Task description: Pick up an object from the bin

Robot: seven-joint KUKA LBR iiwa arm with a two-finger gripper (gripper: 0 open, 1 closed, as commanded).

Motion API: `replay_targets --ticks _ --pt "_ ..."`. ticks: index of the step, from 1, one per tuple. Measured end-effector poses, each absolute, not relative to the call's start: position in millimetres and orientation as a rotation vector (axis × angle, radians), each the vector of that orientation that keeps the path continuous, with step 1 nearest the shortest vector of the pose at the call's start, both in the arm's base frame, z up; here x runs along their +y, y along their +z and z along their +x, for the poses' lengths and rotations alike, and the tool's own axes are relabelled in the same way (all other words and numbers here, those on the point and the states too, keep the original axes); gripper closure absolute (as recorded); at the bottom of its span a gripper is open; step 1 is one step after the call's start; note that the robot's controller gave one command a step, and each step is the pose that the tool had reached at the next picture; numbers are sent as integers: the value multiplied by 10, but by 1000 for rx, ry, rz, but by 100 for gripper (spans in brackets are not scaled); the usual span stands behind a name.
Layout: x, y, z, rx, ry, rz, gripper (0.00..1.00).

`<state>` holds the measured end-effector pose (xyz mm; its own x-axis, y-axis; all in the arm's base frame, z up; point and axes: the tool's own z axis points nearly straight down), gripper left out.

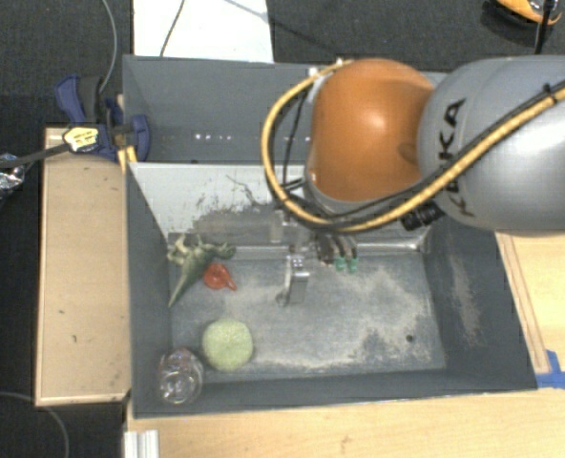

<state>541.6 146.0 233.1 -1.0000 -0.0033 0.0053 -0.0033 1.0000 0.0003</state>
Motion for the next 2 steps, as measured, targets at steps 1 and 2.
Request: replay_targets --ticks 1,2 --pt "1451 2378 5432 -3145 -3 0 0" --pt "1487 2150 5289 -3149 -3 98 0"
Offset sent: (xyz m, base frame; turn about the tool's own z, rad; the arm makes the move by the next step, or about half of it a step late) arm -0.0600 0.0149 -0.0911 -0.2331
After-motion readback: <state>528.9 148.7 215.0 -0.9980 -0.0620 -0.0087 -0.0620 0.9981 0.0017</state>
